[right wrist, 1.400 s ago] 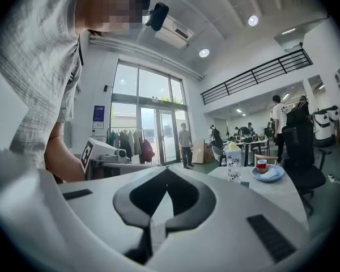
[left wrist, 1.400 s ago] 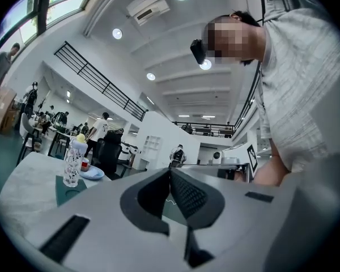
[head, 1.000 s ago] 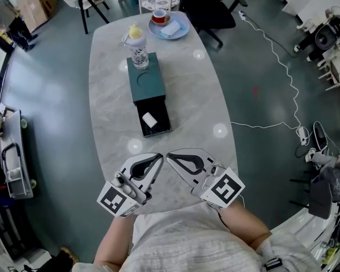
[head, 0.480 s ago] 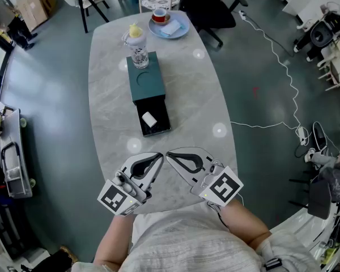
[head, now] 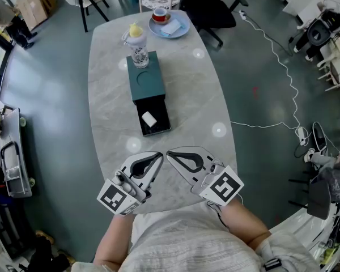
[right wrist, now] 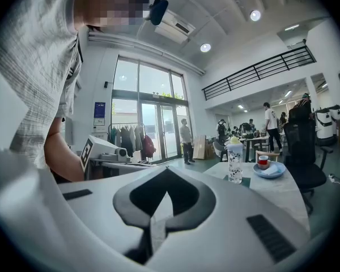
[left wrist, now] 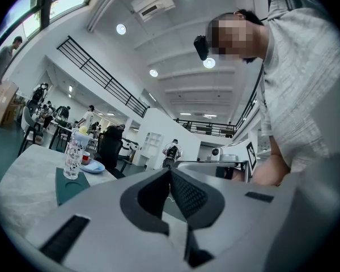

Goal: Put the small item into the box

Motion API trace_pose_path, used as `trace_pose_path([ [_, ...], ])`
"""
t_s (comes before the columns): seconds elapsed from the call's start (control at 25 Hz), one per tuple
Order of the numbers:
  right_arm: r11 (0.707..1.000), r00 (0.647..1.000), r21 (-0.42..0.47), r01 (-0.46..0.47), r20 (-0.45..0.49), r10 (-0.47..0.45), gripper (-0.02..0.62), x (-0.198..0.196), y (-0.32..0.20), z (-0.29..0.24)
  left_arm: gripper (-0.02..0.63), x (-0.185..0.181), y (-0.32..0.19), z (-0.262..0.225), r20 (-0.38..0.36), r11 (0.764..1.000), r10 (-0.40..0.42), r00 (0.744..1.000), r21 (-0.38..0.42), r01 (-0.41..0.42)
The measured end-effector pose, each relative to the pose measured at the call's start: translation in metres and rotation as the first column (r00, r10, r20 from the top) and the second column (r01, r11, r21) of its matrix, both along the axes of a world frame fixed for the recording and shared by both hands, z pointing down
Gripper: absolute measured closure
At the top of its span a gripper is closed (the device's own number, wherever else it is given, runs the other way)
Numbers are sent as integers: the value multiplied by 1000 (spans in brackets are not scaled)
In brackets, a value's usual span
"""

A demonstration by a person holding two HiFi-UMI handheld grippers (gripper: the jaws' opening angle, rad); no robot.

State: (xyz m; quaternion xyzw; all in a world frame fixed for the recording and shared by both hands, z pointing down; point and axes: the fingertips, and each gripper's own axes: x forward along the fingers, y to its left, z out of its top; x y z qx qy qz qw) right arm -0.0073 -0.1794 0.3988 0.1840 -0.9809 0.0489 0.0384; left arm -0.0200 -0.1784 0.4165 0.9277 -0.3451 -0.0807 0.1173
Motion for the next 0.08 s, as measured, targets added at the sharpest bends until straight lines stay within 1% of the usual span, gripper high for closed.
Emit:
trace_pose_path([
  [0.08,1000,1000,-5,-2,1,2,578,0,-1,0,586,0,-1,0,-1,1000,-1,1000,-1,1],
])
